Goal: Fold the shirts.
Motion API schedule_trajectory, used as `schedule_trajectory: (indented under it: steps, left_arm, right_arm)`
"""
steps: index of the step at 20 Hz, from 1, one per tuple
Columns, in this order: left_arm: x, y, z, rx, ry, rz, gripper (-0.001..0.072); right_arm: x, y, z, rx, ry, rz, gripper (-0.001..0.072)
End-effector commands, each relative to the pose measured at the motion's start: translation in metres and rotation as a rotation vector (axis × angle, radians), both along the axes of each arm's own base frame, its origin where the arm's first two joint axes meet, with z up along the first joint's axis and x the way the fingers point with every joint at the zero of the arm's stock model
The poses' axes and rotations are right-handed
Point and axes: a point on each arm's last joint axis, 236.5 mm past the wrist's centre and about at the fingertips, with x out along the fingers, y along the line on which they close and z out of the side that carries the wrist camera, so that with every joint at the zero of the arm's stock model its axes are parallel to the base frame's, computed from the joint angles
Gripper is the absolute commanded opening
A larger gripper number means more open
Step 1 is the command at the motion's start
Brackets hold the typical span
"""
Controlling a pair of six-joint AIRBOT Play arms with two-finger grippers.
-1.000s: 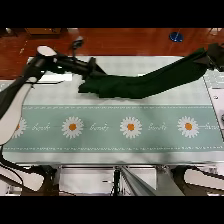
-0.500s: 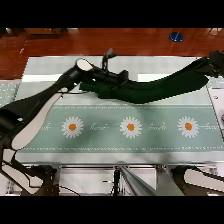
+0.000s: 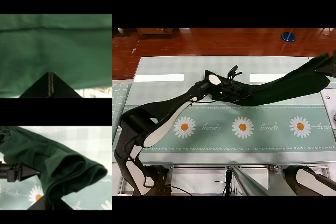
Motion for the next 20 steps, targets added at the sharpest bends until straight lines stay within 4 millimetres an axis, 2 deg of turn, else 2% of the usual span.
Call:
schedule_trajectory:
  steps: [1, 2, 4, 6, 9, 11, 12, 14, 16, 18, 20]
  left_arm:
    - [0.008, -0.004, -0.009, 0.012, -0.018, 0.041, 0.0023]
    - [0.006, -0.008, -0.011, 0.015, -0.025, 0.045, 0.0023]
    - [-0.011, -0.023, -0.017, 0.021, -0.020, 0.016, 0.0023]
    - [-0.038, -0.046, -0.021, -0.005, 0.026, -0.014, 0.0023]
    - [-0.071, -0.084, -0.013, -0.081, 0.064, -0.057, 0.0023]
    - [-0.080, -0.098, -0.011, -0.094, 0.057, -0.083, 0.0023]
    - [-0.078, -0.098, -0.012, -0.096, 0.058, -0.083, 0.0023]
    - [-0.063, -0.084, -0.005, -0.108, 0.068, -0.081, 0.0022]
    - [-0.034, -0.053, 0.020, -0.138, -0.002, -0.111, 0.0020]
    - [0.005, -0.001, 0.060, -0.127, -0.118, -0.117, 0.0020]
    - [0.044, 0.065, 0.112, -0.085, -0.256, -0.074, 0.0020]
  right_arm:
    - [-0.018, 0.005, 0.016, -0.020, -0.022, 0.002, 0.0018]
    - [-0.021, 0.007, 0.019, -0.022, -0.024, 0.003, 0.0018]
    - [-0.024, 0.008, 0.023, -0.027, -0.031, 0.001, 0.0018]
    - [-0.025, 0.007, 0.023, -0.029, -0.031, -0.005, 0.0018]
    - [-0.017, -0.001, 0.024, -0.052, -0.054, -0.043, 0.0019]
    - [-0.012, -0.004, 0.026, -0.051, -0.071, -0.069, 0.0018]
    - [-0.009, -0.005, 0.027, -0.049, -0.077, -0.081, 0.0019]
    - [-0.007, -0.005, 0.029, -0.039, -0.085, -0.090, 0.0019]
    - [-0.004, -0.003, 0.031, -0.023, -0.094, -0.103, 0.0019]
    - [-0.001, 0.005, 0.029, -0.015, -0.090, -0.086, 0.0018]
    - [0.008, 0.023, 0.024, -0.013, -0.099, -0.046, 0.0019]
